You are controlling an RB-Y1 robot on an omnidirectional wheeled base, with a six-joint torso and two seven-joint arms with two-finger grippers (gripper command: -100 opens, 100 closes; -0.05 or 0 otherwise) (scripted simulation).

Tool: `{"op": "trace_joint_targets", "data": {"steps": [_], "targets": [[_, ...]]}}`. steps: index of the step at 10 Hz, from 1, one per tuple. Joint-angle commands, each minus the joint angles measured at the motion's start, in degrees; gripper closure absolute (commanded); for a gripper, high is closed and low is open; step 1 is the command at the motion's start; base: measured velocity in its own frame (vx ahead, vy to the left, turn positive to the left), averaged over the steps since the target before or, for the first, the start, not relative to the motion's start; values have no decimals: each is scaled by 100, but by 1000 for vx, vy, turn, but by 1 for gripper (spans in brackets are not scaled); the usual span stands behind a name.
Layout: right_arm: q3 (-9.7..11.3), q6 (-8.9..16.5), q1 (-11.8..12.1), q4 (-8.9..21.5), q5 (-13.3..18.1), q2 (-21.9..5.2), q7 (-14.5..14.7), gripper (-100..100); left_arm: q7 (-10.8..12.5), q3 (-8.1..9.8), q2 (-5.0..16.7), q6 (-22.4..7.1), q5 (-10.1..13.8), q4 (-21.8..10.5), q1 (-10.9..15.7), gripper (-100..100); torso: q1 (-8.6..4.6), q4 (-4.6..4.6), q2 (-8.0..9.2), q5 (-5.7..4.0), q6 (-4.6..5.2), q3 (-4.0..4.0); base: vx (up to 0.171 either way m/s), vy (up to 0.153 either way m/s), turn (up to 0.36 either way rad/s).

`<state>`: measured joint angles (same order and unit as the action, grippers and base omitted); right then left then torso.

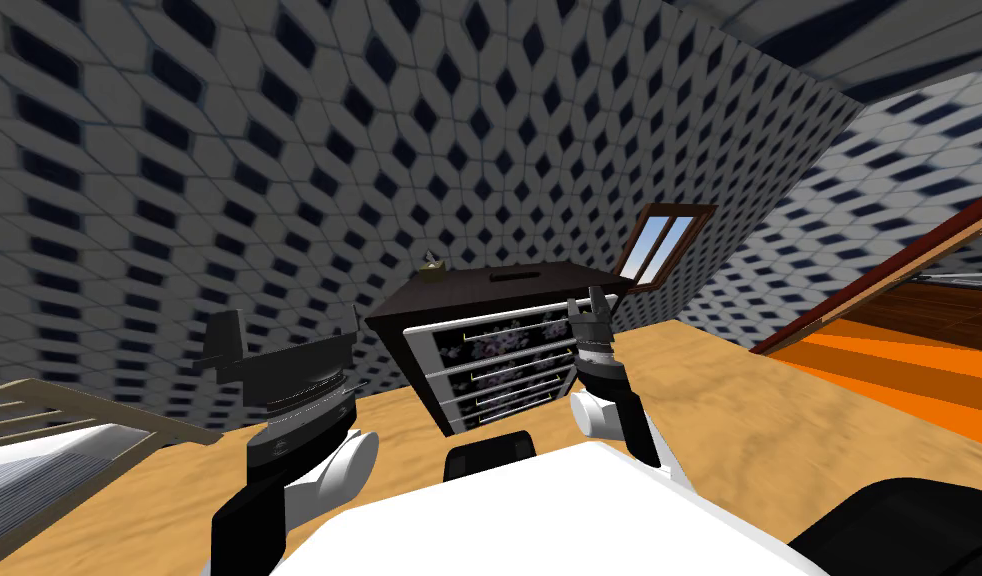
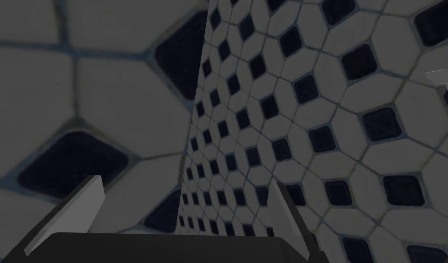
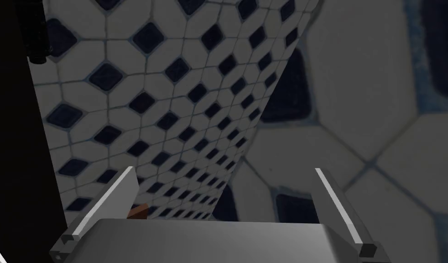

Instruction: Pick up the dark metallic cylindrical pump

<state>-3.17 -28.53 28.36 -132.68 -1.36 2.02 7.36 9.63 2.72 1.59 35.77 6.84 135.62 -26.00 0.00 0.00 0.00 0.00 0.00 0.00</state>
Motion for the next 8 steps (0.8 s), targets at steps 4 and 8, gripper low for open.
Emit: {"op": "trace_joint_targets", "data": {"steps": [4, 8], "targets": [[63, -79, -113, 76, 158, -725, 23, -100, 0, 0, 0, 0, 0, -1, 1, 0, -4, 11, 47, -1, 0, 28, -115, 2, 26], [118, -172, -267, 194, 336, -1416, 21, -100, 0, 0, 0, 0, 0, 0, 1, 0, -3, 8, 34, -1, -1, 20, -91, 0, 30]]}}
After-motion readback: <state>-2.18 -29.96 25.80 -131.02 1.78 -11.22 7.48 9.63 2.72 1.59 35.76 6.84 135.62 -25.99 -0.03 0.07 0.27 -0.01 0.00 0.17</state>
